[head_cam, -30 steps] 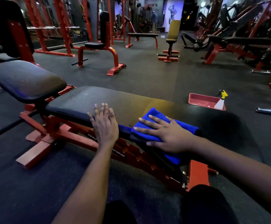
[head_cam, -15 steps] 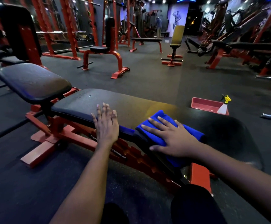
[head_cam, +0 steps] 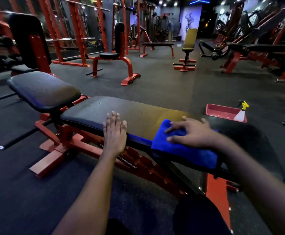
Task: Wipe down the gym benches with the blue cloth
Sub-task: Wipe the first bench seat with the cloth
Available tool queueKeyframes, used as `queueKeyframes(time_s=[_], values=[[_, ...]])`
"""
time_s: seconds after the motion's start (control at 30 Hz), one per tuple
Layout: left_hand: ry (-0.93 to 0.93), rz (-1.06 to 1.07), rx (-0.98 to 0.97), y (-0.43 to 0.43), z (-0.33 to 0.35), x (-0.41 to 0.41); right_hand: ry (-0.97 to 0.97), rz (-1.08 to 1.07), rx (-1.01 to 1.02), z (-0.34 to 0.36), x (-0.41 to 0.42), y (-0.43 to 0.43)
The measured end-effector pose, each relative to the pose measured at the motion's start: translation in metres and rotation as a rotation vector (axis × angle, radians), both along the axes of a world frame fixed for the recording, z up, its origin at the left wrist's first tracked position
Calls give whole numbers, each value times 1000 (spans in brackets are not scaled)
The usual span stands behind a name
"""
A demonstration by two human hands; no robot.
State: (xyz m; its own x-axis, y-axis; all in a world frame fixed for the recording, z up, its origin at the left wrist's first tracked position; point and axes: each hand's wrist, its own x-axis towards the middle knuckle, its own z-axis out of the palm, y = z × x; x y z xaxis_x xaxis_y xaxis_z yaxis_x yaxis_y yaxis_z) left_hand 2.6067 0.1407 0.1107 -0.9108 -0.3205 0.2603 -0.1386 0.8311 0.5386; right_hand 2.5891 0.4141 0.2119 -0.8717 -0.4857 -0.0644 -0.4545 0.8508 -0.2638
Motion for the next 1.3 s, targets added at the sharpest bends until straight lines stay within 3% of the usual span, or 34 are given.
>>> queueKeyframes(time_s=[0.07, 0.13, 0.2, 0.3, 0.47, 0.53, 0.6, 0.67, 0.73, 0.83, 0.9, 1.0, 1.13, 1.3], values=[[24, 14, -17, 1, -2, -1, 63, -380, -58, -17, 16, -13], [45, 30, -30, 3, -2, -2, -32, -482, -7, -33, 27, -35], [66, 39, -32, 5, -3, -2, 11, -459, 82, -49, 25, -53], [70, 42, -42, 5, -3, -3, 96, -285, 142, -54, 11, -54], [67, 29, -29, 4, -3, -1, 97, 285, 240, -47, -4, -6], [80, 17, -8, 2, -5, 0, 13, 440, 211, -36, -14, 10], [85, 5, 14, 1, -5, 0, -106, 454, 252, -18, -27, 23], [91, 8, 27, 0, -5, 0, -223, 381, 342, 1, -31, 36], [109, 11, 24, -1, -7, -2, -277, 180, 289, 6, -21, 38], [150, 33, -1, 0, -12, -4, -164, -384, 22, -19, 12, 5], [167, 48, -22, 1, -14, -5, -41, -557, 12, -42, 31, -30], [187, 74, -39, 3, -15, -6, 93, -562, 106, -55, 11, -52], [252, 108, -31, 4, -17, -7, 47, -430, 164, -51, -33, -62], [276, 117, -64, 4, -21, -9, 98, -248, 177, -58, -14, -35]])
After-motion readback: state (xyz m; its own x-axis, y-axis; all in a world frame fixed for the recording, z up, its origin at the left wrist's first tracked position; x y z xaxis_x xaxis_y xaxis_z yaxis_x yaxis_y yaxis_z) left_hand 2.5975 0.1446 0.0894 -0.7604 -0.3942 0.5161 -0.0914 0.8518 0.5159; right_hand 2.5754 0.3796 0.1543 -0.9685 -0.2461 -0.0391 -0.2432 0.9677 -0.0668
